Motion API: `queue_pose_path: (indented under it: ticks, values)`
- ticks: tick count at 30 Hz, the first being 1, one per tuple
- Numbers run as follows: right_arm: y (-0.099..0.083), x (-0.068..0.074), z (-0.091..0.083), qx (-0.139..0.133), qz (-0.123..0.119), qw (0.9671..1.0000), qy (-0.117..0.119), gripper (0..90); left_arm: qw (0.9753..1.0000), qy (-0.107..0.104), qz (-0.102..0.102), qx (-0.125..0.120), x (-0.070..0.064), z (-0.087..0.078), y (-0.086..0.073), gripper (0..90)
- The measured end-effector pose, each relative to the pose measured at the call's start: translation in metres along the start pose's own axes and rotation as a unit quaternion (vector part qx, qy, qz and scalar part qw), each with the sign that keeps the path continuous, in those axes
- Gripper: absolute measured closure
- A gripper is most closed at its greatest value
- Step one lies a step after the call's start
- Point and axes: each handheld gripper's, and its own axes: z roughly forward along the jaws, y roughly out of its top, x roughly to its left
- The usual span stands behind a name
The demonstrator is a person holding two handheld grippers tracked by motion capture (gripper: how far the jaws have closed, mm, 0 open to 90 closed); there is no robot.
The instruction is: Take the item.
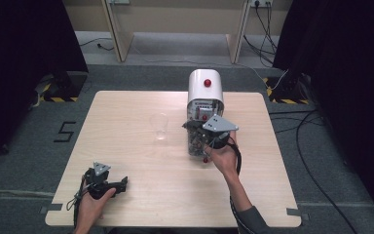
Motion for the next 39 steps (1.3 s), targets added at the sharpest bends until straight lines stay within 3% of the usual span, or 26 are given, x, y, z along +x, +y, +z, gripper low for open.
queue_pose_path:
  ticks: [24, 39]
  values:
    - [0.019, 0.008, 0.034, 0.011, -0.007, 0.9998, 0.017, 90.0, 1.0000, 0.000, 0.001, 0.000, 0.000, 0.000, 0.000, 0.0]
    - [0.032, 0.017, 0.072, 0.031, -0.016, 0.9990, 0.029, 90.0, 1.0000, -0.001, -0.001, -0.001, 0.000, 0.000, 0.000, 0.0]
